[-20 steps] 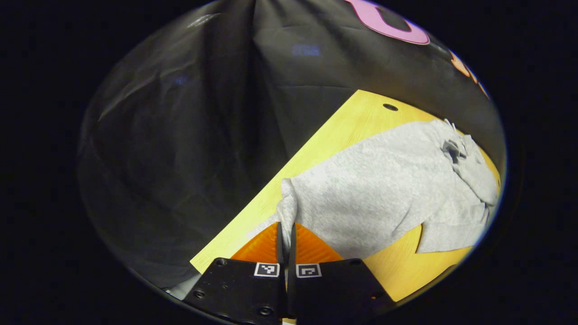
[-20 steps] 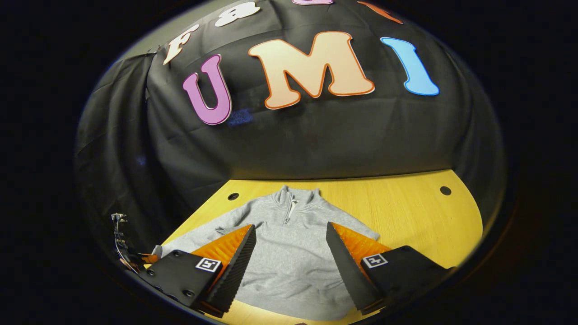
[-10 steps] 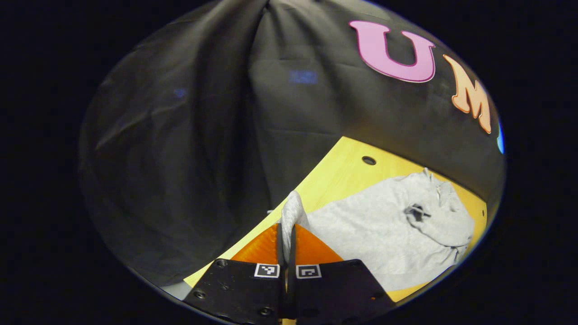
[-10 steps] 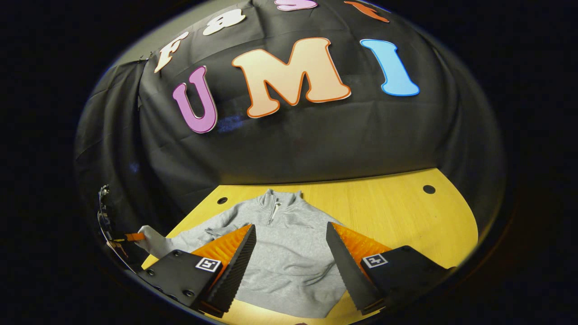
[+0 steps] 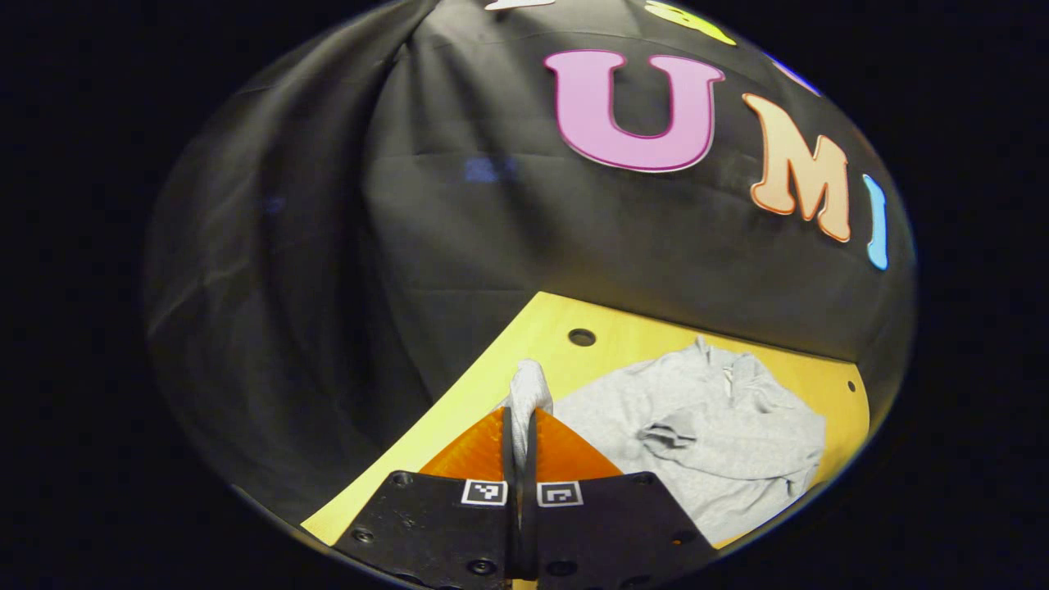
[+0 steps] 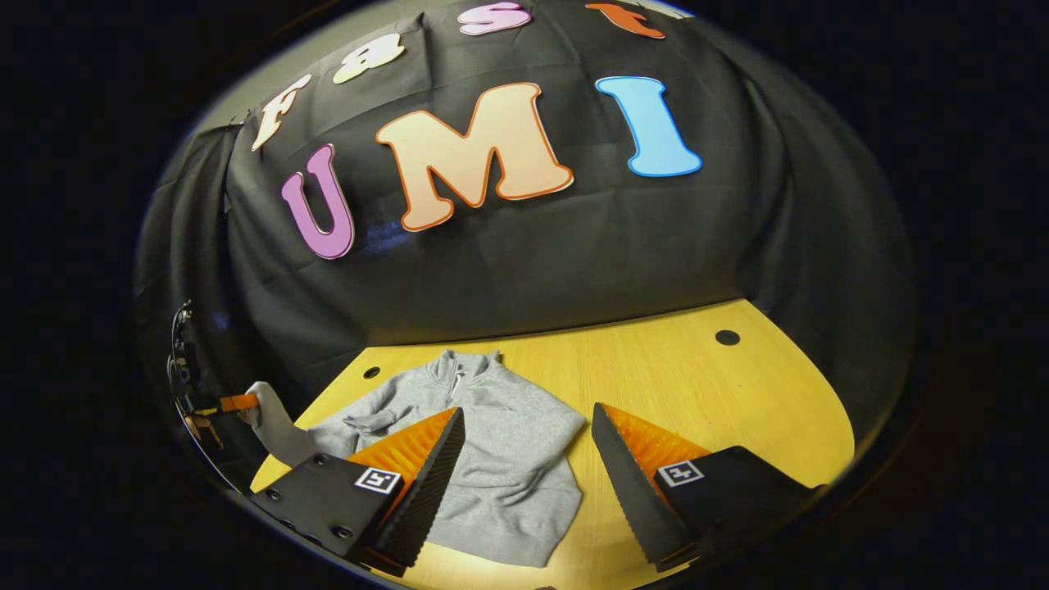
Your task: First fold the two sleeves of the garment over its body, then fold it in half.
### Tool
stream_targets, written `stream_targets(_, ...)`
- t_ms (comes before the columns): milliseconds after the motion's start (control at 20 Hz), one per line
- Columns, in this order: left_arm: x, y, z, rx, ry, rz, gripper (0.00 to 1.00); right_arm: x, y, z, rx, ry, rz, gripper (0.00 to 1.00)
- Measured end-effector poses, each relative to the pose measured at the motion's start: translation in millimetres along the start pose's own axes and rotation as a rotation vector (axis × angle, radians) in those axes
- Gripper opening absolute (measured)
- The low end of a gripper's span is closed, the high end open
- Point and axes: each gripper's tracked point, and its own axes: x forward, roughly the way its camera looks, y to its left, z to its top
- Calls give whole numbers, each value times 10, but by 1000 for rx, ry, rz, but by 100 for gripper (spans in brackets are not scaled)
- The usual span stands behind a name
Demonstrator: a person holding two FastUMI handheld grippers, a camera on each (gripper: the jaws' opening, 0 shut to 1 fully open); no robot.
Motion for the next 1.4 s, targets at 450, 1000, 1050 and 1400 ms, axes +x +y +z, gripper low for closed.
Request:
stream_targets(450,83,-1391,233,61,-50,-187,0,-364,-539,-62,43,-14,-68,98)
stream_targets(1000,-73,-2923,103,184,-52,-400,0,-739,-1002,-239,45,4,-103,98)
stream_targets(1050,-97,-3023,68,195,-50,-414,0,-770,-1032,-242,48,1,-102,98)
stream_targets(1400,-115,-3637,-268,244,8,-471,0,-1015,-1268,-301,55,7,-113,98)
